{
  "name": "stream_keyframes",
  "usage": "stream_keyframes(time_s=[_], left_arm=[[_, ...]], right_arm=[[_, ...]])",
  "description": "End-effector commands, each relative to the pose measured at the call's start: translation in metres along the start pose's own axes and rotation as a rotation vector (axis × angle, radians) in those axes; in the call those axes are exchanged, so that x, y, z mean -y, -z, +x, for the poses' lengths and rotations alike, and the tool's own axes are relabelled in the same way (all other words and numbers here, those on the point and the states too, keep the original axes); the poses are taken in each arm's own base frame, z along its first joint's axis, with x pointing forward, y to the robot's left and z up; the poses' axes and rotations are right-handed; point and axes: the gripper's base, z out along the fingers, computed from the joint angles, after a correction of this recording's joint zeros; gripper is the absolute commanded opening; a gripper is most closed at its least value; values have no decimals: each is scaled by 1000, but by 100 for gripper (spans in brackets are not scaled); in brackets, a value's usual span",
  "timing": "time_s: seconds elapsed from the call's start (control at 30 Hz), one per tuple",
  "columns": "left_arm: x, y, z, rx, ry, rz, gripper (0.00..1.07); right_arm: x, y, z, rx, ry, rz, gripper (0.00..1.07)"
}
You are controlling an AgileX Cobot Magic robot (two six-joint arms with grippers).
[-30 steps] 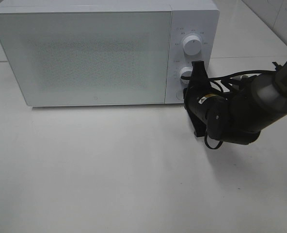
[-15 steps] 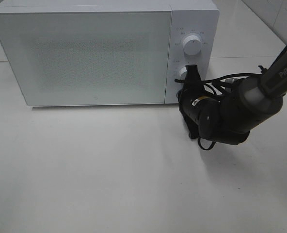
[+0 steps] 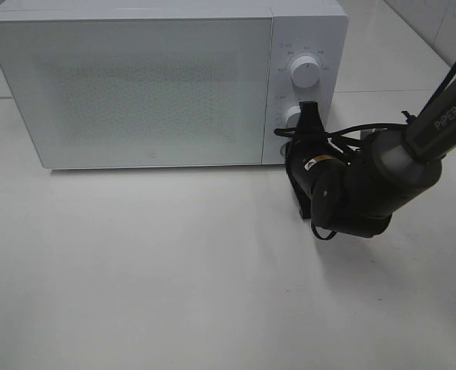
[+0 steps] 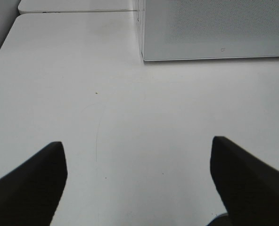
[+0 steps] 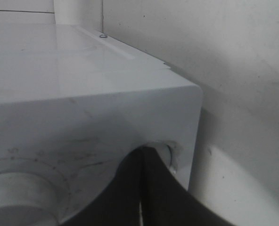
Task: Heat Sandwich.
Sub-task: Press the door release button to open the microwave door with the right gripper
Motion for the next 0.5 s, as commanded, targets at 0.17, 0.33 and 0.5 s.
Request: stream_keyframes(time_s=[0.17, 0.33, 0.5], left_arm=[[0, 2, 1, 27, -1, 8, 76], [0, 2, 1, 27, -1, 8, 76], [0, 2, 1, 27, -1, 8, 76]], right_arm=[[-25, -8, -12, 69, -34, -207, 0], [-30, -15, -6, 44, -44, -260, 0], [-30, -22, -3, 45, -75, -274, 0]])
